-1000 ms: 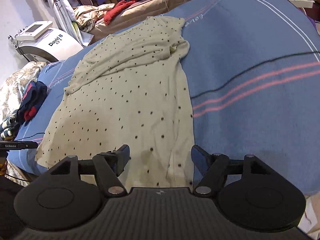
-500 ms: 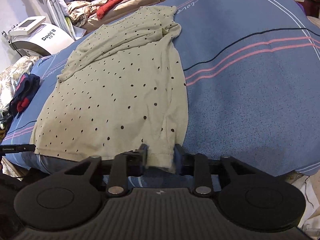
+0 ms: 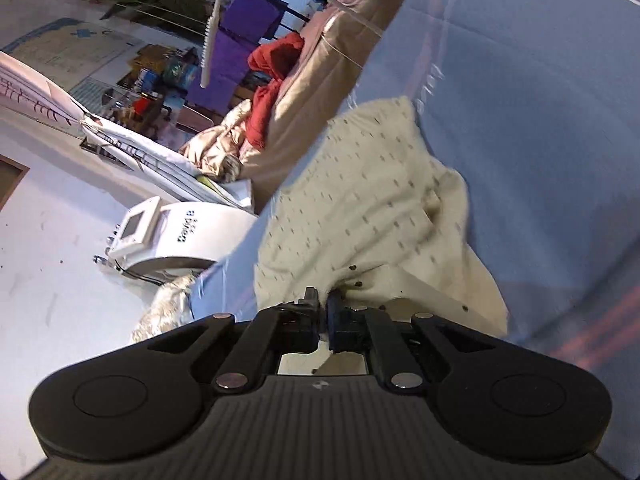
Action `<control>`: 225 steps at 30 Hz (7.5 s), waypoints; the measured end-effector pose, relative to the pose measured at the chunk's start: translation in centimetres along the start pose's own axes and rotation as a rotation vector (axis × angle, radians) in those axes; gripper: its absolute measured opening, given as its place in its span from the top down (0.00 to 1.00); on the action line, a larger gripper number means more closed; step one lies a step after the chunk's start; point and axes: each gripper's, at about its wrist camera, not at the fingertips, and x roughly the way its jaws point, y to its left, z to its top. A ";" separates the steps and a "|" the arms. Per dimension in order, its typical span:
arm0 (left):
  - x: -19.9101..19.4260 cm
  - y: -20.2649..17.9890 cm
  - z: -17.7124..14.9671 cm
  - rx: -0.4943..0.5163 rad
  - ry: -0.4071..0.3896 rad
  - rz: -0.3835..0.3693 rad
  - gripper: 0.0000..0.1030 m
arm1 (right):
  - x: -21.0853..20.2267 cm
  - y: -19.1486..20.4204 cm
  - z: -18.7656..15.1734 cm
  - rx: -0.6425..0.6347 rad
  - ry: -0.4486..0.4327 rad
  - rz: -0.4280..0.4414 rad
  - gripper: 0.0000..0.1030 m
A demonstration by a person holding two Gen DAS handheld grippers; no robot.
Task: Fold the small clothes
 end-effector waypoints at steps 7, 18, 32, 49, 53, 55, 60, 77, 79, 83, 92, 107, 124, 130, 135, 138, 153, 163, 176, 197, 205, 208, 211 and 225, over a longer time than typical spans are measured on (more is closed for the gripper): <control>13.5 2.0 15.1 -0.050 0.014 0.134 0.93 | 12.8 1.5 13.7 -0.061 -0.065 -0.129 0.92; 23.3 2.0 20.0 -0.005 -0.033 0.389 0.03 | 19.3 -3.5 17.7 -0.062 -0.108 -0.312 0.48; 23.5 -7.8 12.7 0.423 0.061 0.290 0.62 | 22.0 3.6 9.7 -0.824 0.238 -0.204 0.64; 23.9 -9.0 17.5 0.318 -0.044 0.389 0.27 | 23.6 3.0 15.3 -0.602 -0.019 -0.309 0.40; 20.8 -12.2 15.1 0.338 -0.054 0.303 0.14 | 20.2 2.8 15.1 -0.521 -0.026 -0.273 0.23; 19.3 -13.9 13.4 0.350 -0.050 0.255 0.14 | 18.4 2.5 14.6 -0.507 -0.003 -0.271 0.07; 16.0 -21.5 4.9 0.513 -0.025 0.048 0.14 | 14.1 0.5 13.7 -0.467 0.056 -0.269 0.01; 22.7 -41.5 -9.8 1.141 -0.093 0.115 0.86 | 12.0 -4.6 15.1 -0.314 0.107 -0.170 0.00; 22.2 -40.2 -7.6 0.978 -0.039 0.035 0.90 | 13.0 -4.9 15.4 -0.301 0.139 -0.165 0.00; 21.6 -35.7 -3.0 0.590 0.097 -0.158 0.92 | 15.8 -5.4 15.5 -0.244 0.190 -0.146 0.00; 17.9 -23.1 3.2 0.025 0.082 -0.361 0.93 | 18.2 -0.3 14.5 -0.187 0.123 -0.077 0.90; 6.4 3.5 -2.0 -0.313 -0.118 0.063 0.86 | 38.2 17.9 -2.0 -0.463 0.461 -0.018 0.87; 11.7 5.0 -4.3 -0.580 -0.131 -0.109 0.29 | 30.1 7.3 5.0 -0.354 0.279 -0.091 0.00; 14.2 6.1 -2.6 -0.712 -0.133 -0.087 0.73 | 33.7 4.3 3.5 -0.120 0.247 0.056 0.56; 13.5 4.4 -1.6 -0.683 -0.152 -0.091 0.81 | 34.1 5.5 3.1 -0.123 0.180 0.042 0.86; 11.7 1.1 0.2 -0.608 -0.186 -0.148 0.82 | 30.5 7.0 4.5 -0.153 0.105 0.074 0.88; 14.8 -34.1 3.3 -0.332 0.001 -0.587 0.81 | -5.3 7.2 23.5 -0.327 -0.154 -0.228 0.88; 24.4 -40.0 -7.5 -0.283 0.270 -0.350 0.31 | -8.4 -12.3 21.8 -0.121 -0.226 -0.438 0.49; 15.9 -39.1 -2.7 0.309 0.071 -0.168 0.15 | -14.9 -7.0 12.3 -0.417 -0.254 -0.452 0.00; 6.1 -47.5 -1.8 0.681 -0.094 0.068 0.00 | -14.3 1.4 6.6 -0.590 -0.124 -0.790 0.00; 7.6 -46.8 -1.7 0.616 -0.046 -0.016 0.00 | -14.2 0.5 5.7 -0.584 -0.118 -0.812 0.00; 7.7 -47.0 -1.7 0.618 -0.046 -0.013 0.00 | -14.3 0.6 5.8 -0.589 -0.121 -0.816 0.00; 7.8 -47.2 -1.7 0.621 -0.041 -0.004 0.00 | -14.3 0.5 5.8 -0.591 -0.119 -0.822 0.00; 7.6 -46.7 -1.7 0.602 -0.078 -0.045 0.00 | -14.2 0.2 5.8 -0.577 -0.106 -0.816 0.00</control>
